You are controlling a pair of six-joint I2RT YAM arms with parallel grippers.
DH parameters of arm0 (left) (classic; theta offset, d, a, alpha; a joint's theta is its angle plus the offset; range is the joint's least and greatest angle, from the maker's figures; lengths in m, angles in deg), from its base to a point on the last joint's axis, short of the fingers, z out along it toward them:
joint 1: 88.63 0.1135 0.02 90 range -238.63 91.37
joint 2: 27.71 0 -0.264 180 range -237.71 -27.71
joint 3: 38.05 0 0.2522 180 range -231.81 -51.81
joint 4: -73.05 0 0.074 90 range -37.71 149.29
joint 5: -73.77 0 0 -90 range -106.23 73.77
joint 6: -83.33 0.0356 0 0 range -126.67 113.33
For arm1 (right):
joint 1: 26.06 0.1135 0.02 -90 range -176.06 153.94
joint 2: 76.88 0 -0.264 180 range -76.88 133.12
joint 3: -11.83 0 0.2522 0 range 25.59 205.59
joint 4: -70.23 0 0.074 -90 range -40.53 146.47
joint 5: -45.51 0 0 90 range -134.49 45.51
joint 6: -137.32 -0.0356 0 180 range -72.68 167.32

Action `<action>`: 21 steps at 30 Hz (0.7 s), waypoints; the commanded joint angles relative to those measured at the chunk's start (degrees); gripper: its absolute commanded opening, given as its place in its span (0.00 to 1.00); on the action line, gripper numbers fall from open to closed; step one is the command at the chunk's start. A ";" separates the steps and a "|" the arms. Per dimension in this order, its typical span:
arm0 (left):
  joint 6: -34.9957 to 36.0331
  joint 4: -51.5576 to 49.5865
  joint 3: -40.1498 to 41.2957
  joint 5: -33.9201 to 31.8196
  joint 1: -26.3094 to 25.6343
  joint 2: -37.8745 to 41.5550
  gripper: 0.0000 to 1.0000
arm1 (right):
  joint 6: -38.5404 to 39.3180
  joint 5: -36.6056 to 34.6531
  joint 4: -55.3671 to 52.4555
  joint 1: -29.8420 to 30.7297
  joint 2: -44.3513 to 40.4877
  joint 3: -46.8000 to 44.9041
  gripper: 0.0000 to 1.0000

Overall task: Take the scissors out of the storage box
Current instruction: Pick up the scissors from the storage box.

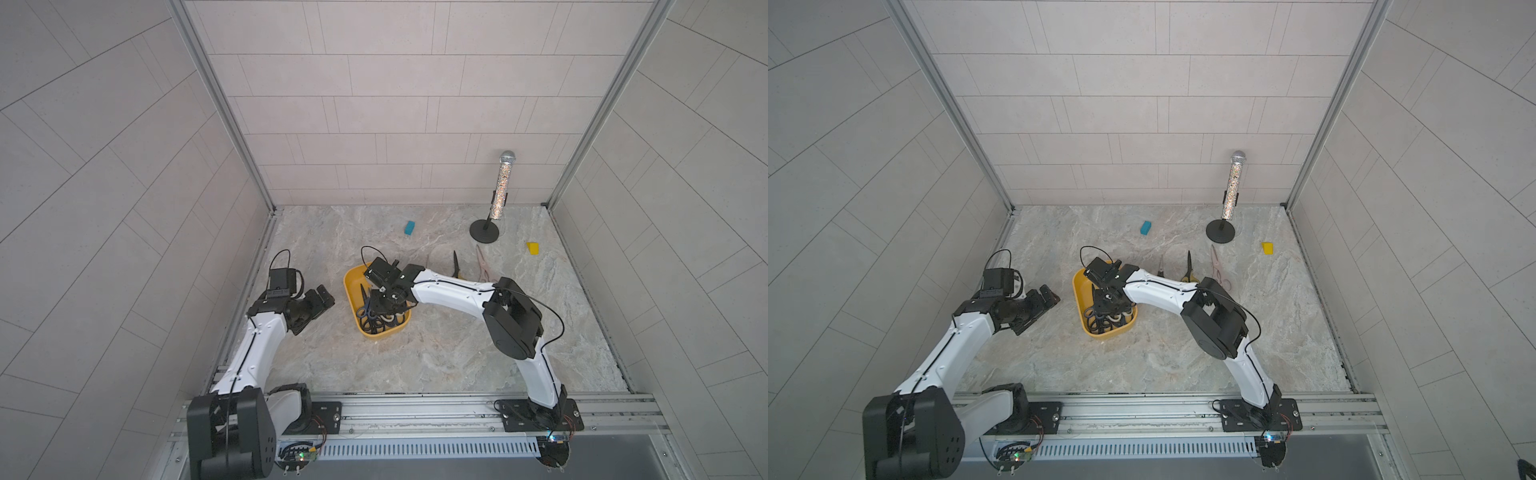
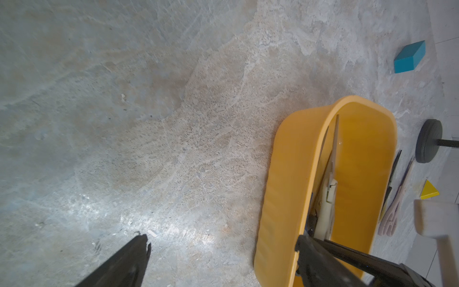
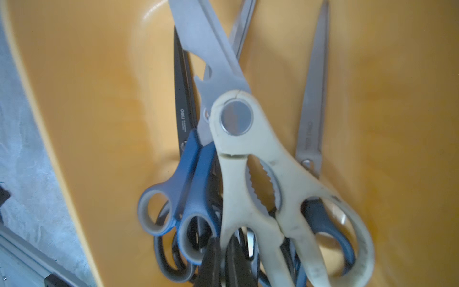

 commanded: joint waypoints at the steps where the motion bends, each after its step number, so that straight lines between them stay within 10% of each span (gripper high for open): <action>1: 0.58 0.65 -0.38 1.24 -0.30 1.24 1.00 | -0.25 0.60 -1.66 -1.02 -6.46 -0.12 0.00; 21: -2.48 5.24 -2.41 -1.17 -12.59 -5.35 0.84 | 5.23 10.84 -1.50 -14.25 -15.24 -4.44 0.00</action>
